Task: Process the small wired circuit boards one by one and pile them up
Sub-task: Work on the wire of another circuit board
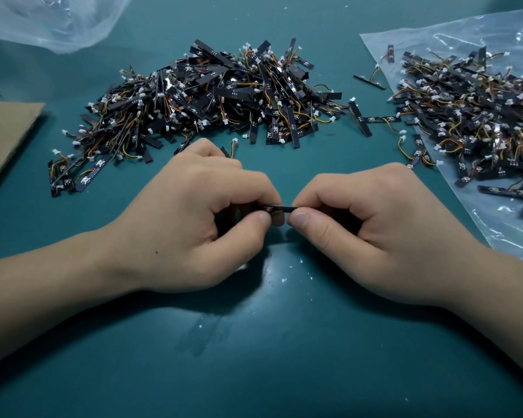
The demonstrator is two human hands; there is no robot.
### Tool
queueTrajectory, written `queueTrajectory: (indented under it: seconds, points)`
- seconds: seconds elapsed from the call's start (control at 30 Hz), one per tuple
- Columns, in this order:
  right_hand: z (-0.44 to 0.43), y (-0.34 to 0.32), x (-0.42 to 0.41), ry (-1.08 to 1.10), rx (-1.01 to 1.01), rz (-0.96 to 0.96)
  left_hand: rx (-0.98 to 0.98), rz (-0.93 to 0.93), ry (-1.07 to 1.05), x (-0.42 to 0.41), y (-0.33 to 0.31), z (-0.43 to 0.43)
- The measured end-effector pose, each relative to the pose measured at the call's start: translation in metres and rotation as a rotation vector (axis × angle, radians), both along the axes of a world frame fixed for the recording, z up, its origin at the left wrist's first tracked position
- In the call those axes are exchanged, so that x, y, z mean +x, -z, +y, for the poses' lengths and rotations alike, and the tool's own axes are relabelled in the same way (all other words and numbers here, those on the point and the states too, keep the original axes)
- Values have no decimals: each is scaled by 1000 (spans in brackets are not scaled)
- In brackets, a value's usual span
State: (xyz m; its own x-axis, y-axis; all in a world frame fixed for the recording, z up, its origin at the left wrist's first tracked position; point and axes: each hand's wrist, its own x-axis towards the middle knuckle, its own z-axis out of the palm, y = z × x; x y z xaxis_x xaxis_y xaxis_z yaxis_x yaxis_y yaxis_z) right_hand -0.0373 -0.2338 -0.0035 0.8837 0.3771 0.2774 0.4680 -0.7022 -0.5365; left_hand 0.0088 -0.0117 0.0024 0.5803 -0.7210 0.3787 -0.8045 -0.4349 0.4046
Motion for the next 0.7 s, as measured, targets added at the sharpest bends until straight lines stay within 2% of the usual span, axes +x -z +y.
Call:
queueTrajectory:
  seconds: [0.7]
  points:
    - [-1,-1,0,-26,-15,0,27,-32,0,6,2,1]
